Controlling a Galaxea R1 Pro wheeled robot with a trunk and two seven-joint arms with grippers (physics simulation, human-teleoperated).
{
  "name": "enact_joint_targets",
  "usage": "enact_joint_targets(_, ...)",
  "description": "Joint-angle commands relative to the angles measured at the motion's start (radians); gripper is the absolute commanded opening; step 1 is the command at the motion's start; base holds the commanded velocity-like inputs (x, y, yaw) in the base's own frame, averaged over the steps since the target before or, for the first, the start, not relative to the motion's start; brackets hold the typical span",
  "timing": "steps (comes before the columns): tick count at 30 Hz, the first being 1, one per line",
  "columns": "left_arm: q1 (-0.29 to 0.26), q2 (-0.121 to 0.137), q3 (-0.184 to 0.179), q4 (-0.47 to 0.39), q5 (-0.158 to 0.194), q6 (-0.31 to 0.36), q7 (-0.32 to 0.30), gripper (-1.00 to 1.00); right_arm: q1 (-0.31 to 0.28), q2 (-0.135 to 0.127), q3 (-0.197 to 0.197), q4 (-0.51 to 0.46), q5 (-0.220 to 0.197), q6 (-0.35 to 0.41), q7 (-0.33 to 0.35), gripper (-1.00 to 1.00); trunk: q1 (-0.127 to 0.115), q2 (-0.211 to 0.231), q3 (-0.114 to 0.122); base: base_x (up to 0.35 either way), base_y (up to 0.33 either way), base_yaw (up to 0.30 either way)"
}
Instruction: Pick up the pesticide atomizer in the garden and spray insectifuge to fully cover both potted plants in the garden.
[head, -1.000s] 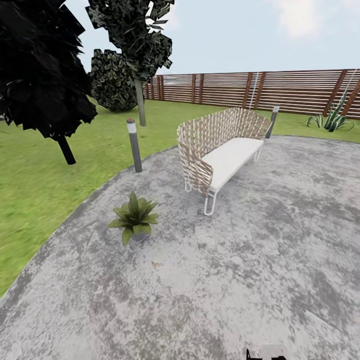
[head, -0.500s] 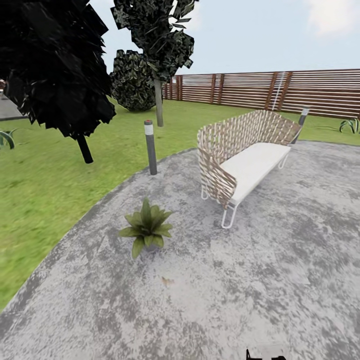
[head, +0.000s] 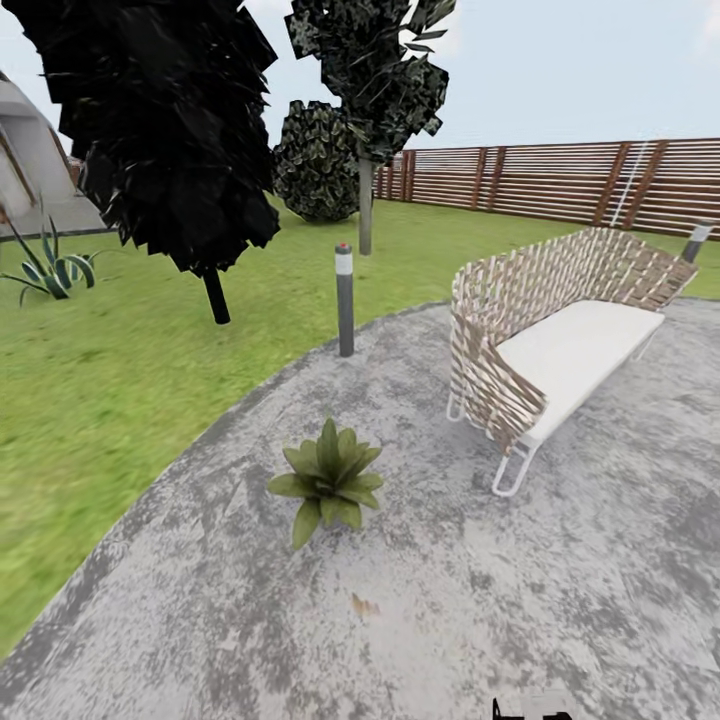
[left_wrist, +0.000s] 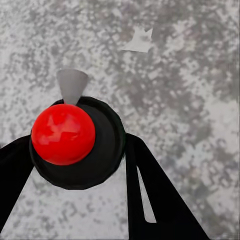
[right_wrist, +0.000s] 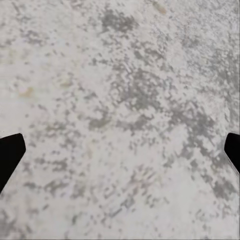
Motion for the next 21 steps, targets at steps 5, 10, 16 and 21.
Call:
enact_joint_targets(5, -0.001, -0.004, 0.002, -0.001, 0.007, -0.003, -0.007, -1.00, 0.000, 0.000, -0.007, 0.000, 0.011, -0.003, -0.005, 1.00, 0.000, 0.000, -0.001, 0.338, 0.000, 0.042)
enact_joint_targets(10, -0.001, -0.006, 0.001, -0.002, 0.006, -0.003, -0.007, -1.00, 0.000, -0.002, -0.007, 0.000, 0.013, -0.003, -0.004, 1.00, 0.000, 0.000, -0.001, 0.320, -0.072, 0.002)
enact_joint_targets(16, -0.001, -0.007, -0.001, -0.004, 0.006, -0.004, -0.008, -1.00, 0.000, -0.001, -0.007, 0.000, 0.014, -0.003, -0.004, 1.00, 0.000, 0.000, -0.001, 0.245, -0.215, 0.000)
enact_joint_targets(21, -0.001, -0.006, -0.001, -0.003, 0.006, -0.004, -0.008, -1.00, 0.000, -0.002, -0.007, 0.000, 0.014, -0.003, -0.004, 1.00, 0.000, 0.000, -0.001, 0.026, -0.293, 0.000)
